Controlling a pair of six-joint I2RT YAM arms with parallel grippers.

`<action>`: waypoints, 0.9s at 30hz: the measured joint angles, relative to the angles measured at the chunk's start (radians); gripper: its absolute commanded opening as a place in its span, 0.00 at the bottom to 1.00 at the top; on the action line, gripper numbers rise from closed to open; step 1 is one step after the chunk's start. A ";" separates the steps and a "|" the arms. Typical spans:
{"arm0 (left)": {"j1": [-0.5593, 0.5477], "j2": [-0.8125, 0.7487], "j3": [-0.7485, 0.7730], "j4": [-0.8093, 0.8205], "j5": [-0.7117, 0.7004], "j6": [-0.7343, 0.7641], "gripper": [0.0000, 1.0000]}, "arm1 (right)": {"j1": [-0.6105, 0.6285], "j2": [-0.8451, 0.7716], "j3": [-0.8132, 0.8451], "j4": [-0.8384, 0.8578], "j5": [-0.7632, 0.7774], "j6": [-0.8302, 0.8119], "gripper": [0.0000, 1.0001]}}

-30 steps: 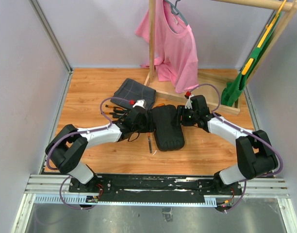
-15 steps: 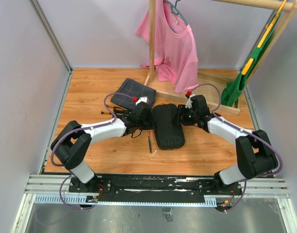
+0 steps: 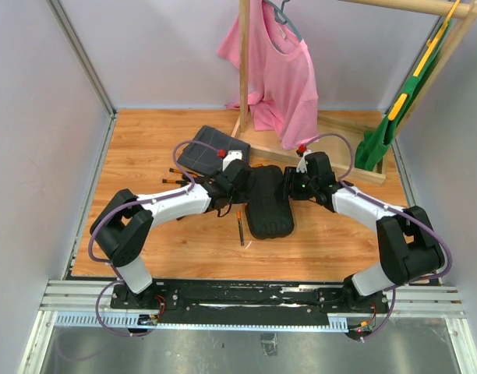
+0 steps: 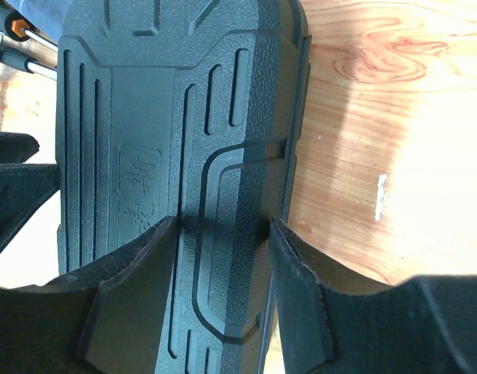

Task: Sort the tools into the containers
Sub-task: Move the storage box to the center of the board.

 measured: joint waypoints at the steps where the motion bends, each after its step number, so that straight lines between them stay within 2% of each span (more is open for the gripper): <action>1: 0.000 0.000 0.002 -0.005 -0.009 0.004 0.50 | 0.000 0.002 0.001 0.004 -0.002 0.002 0.51; 14: -0.004 -0.002 0.005 -0.015 -0.043 0.008 0.50 | 0.001 0.011 0.005 0.018 -0.013 0.004 0.51; 27: 0.026 -0.131 -0.052 0.055 0.071 0.057 0.66 | 0.001 -0.001 0.005 0.008 -0.015 -0.003 0.57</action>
